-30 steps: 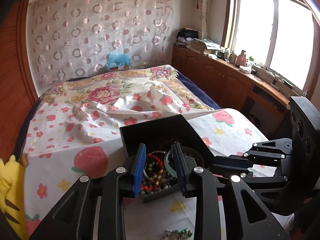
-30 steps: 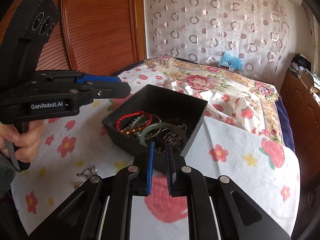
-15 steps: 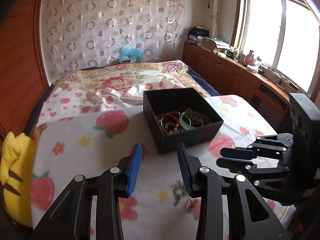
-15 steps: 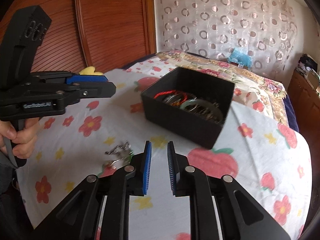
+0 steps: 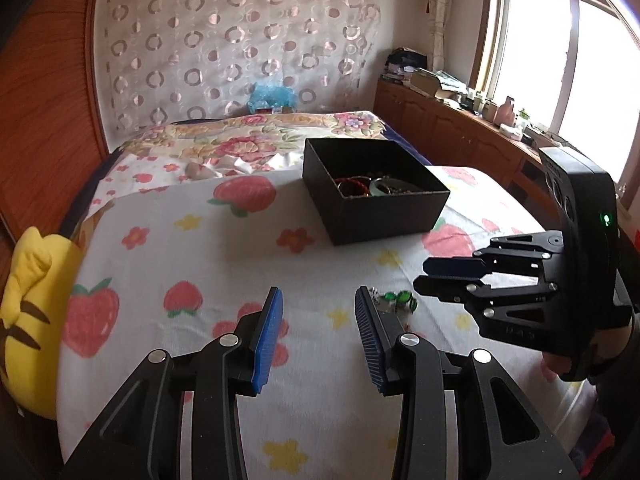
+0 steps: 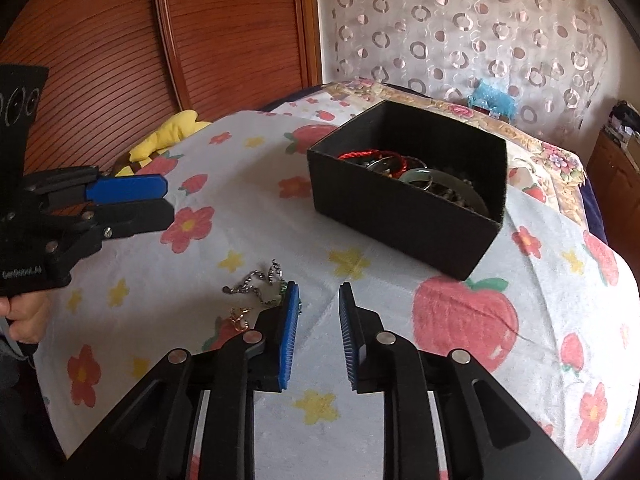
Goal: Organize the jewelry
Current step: 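Grasp the green-bead silver chain with the right tool while the left approaches the flower charm, then close the left tool on the small flower charm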
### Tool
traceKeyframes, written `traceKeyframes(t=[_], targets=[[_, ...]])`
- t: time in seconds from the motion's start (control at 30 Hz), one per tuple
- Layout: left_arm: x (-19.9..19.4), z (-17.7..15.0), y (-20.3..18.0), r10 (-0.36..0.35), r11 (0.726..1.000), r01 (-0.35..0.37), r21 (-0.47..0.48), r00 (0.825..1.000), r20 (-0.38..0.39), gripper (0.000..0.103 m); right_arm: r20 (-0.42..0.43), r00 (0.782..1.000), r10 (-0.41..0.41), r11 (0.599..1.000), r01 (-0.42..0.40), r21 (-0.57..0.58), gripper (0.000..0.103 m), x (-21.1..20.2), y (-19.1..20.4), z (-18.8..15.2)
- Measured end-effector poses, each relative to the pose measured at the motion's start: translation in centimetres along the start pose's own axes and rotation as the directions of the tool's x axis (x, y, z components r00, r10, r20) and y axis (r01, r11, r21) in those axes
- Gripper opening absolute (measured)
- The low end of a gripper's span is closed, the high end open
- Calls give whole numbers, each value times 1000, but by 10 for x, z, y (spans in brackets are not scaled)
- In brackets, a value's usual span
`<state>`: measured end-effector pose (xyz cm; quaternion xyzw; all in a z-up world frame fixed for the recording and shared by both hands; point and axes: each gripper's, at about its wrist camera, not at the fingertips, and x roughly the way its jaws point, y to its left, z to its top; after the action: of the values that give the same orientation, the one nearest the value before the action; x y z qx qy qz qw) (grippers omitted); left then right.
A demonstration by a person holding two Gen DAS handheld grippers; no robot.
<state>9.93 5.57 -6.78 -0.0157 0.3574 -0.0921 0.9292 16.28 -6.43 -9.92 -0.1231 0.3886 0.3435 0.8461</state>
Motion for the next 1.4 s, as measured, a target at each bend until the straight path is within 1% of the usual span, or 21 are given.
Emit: traceKeyframes(t=[0.33, 0.4, 0.47, 0.67, 0.87, 1.03, 1.23, 1.4], targets=[[0, -10, -1, -2, 1000, 2, -9, 1000, -20, 36, -58, 997, 42, 999, -43, -15, 23, 15, 4, 3], [2, -12, -3, -4, 1000, 3, -5, 1000, -26, 36, -61, 997, 46, 999, -47, -25, 15, 16, 5, 3], [4, -13, -5, -6, 1000, 5, -5, 999, -32, 36, -57, 997, 45, 998, -47, -36, 14, 14, 7, 2], [9, -16, -15, -26, 1000, 26, 5, 998, -49, 36, -7, 1000, 29, 1000, -29, -10, 14, -3, -3, -2], [14, -15, -28, -50, 999, 52, 17, 997, -61, 36, 49, 999, -24, 1000, 23, 10, 14, -30, -18, -5], [21, -14, -42, -68, 996, 71, 45, 994, -80, 36, 83, 995, -54, 998, 52, 23, 14, -49, -29, -6], [35, -13, -56, -71, 993, 80, 81, 991, -116, 36, 96, 993, -67, 997, 64, 33, 14, -59, -35, -9], [47, -13, -60, -57, 993, 70, 90, 988, -141, 31, 96, 993, -71, 997, 67, 38, 14, -59, -35, -11]])
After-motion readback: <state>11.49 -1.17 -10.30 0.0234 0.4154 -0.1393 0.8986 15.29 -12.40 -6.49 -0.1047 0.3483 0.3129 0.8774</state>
